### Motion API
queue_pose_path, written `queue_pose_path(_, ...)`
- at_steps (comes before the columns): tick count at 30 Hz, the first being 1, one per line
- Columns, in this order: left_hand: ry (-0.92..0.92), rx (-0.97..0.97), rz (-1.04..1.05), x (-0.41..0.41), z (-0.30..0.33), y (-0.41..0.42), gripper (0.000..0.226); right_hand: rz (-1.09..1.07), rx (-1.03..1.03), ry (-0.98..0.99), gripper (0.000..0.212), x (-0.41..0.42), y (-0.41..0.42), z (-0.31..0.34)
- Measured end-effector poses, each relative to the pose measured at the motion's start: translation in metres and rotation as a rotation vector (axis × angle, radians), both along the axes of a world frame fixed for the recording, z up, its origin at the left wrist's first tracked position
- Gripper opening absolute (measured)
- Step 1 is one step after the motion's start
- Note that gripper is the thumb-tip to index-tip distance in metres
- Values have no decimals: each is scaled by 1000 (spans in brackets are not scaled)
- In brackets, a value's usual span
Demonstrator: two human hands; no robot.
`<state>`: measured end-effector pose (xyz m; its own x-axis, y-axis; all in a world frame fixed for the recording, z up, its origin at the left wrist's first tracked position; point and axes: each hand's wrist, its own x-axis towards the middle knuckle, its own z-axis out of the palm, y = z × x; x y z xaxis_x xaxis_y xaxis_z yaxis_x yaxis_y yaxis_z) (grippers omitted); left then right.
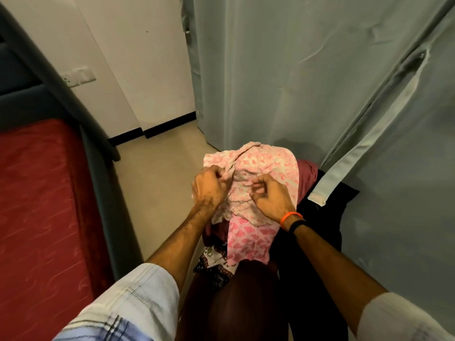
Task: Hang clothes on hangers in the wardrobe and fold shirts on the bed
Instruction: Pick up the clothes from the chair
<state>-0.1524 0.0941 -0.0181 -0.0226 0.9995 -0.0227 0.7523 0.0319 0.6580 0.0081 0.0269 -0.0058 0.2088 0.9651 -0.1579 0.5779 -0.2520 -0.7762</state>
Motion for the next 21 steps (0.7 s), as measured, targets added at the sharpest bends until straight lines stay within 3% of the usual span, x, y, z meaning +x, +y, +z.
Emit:
queue_pose_path(5,-872,-90,-262,4,52,-50,15,14,132,-378,94,-7,7,9)
queue_pose_path(7,-1205,-197,-264,1,75,-71,21,30,75,-487,83,-5,8,11)
queue_pose_path(9,-1328,-201,-234,-13,87,-85,16,20,101,-483,49,-1,5,13)
queue_pose_path(11,-1129,-173,-200,-30,83,-89,6,-89,153,-223,26,-4,1,16)
queue_pose_path(14,-611,-263,-104,-47,57,-85,79,-68,139,316,21,-20,-10,30)
queue_pose_path(17,-327,-203,-189,-47,43,-81,132,153,71,606,23,-32,-26,35)
queue_pose_path(19,-182,-75,-318,-41,40,-80,134,210,39,758,15,-30,-36,35)
queue_pose_path(21,-28,41,-376,-33,38,-80,111,161,5,928,17,-20,-40,33)
